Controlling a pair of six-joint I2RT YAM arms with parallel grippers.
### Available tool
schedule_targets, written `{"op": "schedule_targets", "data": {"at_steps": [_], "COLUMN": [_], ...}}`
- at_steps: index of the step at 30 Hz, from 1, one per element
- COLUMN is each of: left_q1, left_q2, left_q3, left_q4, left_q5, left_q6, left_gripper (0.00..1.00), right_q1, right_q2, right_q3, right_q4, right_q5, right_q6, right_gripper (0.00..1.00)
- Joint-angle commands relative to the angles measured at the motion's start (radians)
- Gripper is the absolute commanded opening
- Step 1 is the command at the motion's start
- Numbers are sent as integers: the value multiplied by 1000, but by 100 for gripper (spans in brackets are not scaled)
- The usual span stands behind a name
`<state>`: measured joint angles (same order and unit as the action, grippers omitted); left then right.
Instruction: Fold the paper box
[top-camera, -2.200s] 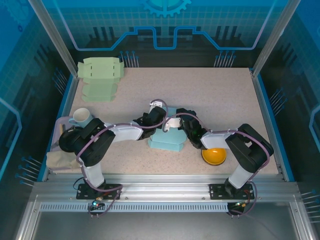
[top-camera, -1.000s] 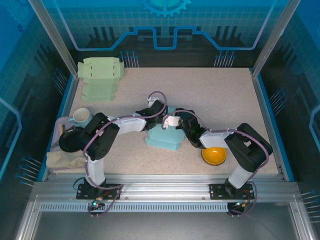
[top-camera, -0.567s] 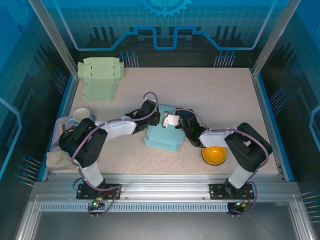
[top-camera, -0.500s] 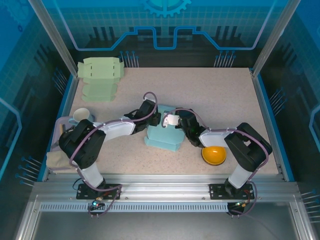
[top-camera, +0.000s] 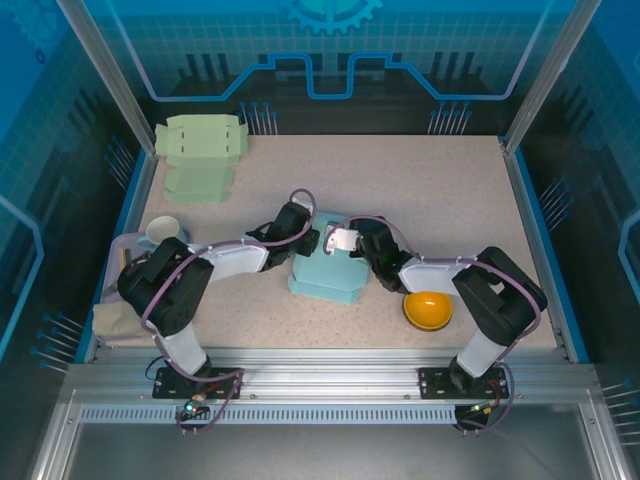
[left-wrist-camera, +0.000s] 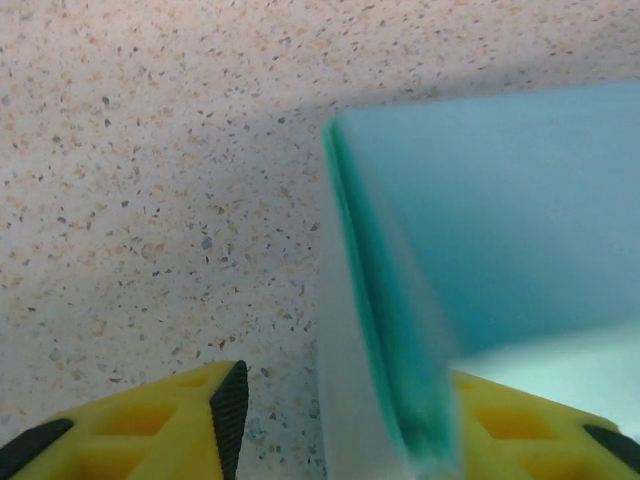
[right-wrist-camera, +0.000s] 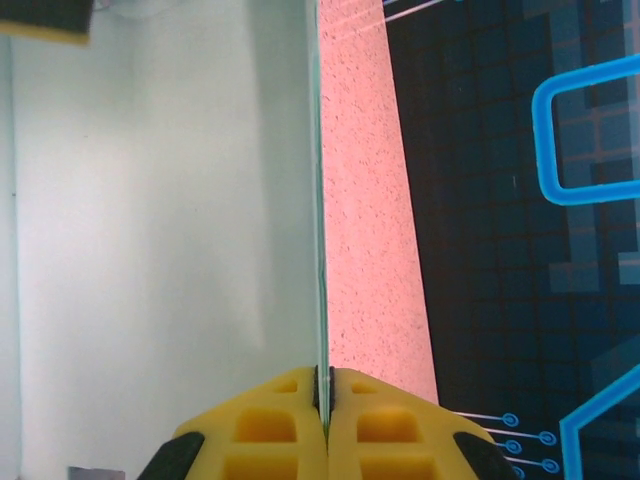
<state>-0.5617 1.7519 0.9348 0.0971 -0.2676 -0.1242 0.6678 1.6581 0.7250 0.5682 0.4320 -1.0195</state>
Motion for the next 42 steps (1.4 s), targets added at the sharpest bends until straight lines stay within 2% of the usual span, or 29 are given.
{"op": "schedule_targets", "data": {"at_steps": [1,3,5,8,10,14,16,20,22,29,33,42], "left_q1": [5,3,2,2,2,2,2,2,3,2,2,0], "left_q2": [45,53,48,37,34,28,27,29,31,32,26,34], "left_q3": [40,39,25,8,5,-10,-14,-20,-22,-33,-50,-68], "left_q4": [42,59,80,92,84,83,85,83,87,100,115,132], "left_q5": [-14,-18,-37,-78,-100,-132,-144,-185,-198,-213,-210,-201], "left_q6": [23,15,-1,-13,-13,-20,-36,-80,-100,-141,-158,-193], "left_gripper": [34,23,17,13,12,10,10,9,9,9,9,9], "right_q1": [6,7,7,3,-2,-23,-44,-86,-88,-117,-134,-186], "right_q2": [-24,-31,-51,-121,-192,-342,-375,-320,-269,-126,-54,4], "right_q3": [20,30,45,87,144,266,350,547,591,559,570,506], "right_q4": [-103,-126,-164,-273,-423,-681,-832,-1146,-1211,-1051,-1025,-933], "right_q5": [-66,-77,-82,-98,-116,-122,-116,-169,-187,-372,-379,-465], "right_q6": [64,81,111,187,269,520,730,1156,1300,1611,1664,1764], "right_gripper": [7,13,24,44,52,60,61,59,60,61,61,61]}}
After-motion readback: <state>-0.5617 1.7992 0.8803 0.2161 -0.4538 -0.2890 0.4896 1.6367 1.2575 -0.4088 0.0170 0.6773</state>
